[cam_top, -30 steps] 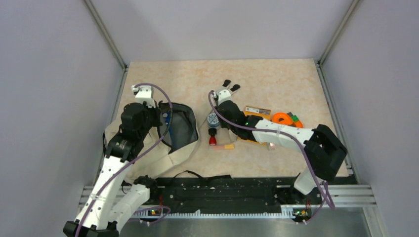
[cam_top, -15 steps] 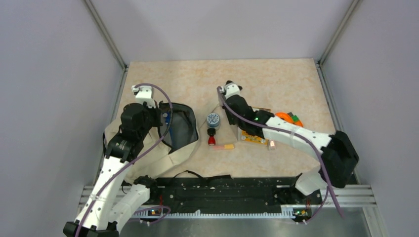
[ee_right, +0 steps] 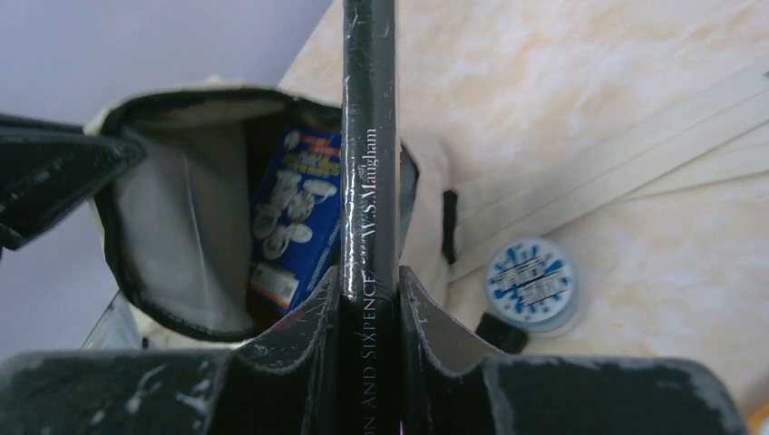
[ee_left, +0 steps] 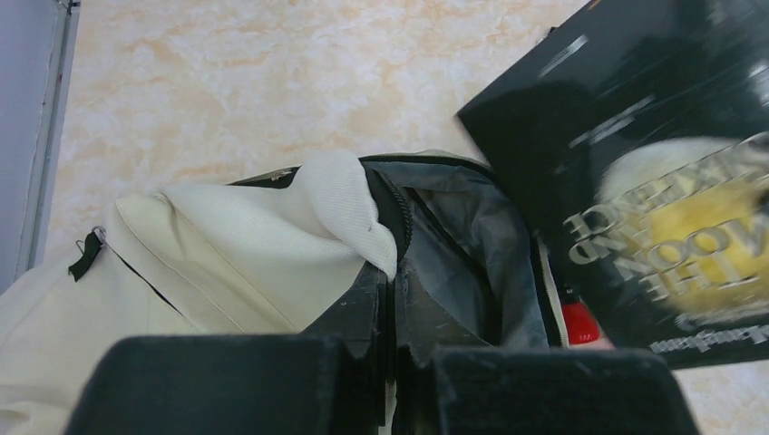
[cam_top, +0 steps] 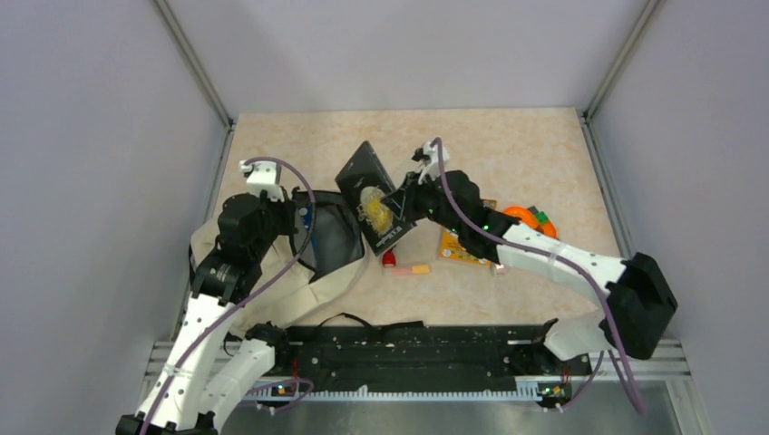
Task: Pack the student bag
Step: Place the book in the student bag.
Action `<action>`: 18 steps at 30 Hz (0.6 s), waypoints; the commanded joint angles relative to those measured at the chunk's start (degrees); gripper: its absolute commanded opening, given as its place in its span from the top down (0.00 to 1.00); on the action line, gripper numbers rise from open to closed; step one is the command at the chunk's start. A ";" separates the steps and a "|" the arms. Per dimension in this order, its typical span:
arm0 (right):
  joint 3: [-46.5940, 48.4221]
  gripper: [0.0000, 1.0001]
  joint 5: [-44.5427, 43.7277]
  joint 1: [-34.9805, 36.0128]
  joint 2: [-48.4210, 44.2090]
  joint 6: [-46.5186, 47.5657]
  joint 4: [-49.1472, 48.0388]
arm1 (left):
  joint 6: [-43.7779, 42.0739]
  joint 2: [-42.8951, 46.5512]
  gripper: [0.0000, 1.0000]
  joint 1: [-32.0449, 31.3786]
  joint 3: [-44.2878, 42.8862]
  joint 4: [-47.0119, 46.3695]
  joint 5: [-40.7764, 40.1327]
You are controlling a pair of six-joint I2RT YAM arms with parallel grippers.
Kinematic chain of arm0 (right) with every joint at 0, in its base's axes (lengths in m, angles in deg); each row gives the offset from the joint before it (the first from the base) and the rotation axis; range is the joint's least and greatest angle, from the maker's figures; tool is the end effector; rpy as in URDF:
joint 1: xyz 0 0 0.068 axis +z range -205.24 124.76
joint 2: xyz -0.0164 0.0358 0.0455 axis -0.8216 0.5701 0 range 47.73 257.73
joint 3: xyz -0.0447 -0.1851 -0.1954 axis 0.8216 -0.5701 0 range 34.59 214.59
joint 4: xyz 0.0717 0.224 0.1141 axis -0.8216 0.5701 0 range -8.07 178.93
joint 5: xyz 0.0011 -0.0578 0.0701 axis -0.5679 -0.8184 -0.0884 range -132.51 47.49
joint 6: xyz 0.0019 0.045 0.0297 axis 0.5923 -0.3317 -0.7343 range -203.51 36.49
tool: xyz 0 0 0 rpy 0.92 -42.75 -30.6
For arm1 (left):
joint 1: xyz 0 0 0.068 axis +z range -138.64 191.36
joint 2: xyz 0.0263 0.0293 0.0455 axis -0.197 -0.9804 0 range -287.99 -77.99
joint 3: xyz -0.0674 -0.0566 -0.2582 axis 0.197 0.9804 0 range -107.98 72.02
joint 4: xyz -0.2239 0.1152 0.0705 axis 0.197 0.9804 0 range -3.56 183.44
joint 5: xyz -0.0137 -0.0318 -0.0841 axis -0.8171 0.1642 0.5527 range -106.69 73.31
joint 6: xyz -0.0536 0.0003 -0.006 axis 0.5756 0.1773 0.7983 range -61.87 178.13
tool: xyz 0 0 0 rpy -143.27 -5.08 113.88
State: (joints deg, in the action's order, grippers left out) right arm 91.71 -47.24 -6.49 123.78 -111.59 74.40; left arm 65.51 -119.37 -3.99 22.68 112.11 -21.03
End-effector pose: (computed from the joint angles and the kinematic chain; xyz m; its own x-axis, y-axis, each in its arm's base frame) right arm 0.2097 0.2348 0.3253 -0.4425 0.2068 -0.8726 -0.5527 0.7033 0.4470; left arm 0.1556 -0.0399 0.3480 -0.3160 -0.0460 -0.9477 0.1552 0.9829 -0.0995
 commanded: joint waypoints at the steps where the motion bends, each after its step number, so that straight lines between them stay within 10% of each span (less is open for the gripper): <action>1: 3.82 1.00 13.19 1.39 5.52 -9.30 -12.63 | -0.09 0.98 1.00 0.17 -0.25 -5.80 0.84; 18: 13.19 1.00 24.21 2.14 23.04 -20.54 -24.88 | -0.61 1.33 1.00 0.18 -0.07 -6.06 3.05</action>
State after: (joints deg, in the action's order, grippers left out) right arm 97.18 -26.11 -4.61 144.09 -127.43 63.73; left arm 65.46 -119.35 -3.99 22.74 112.07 -20.46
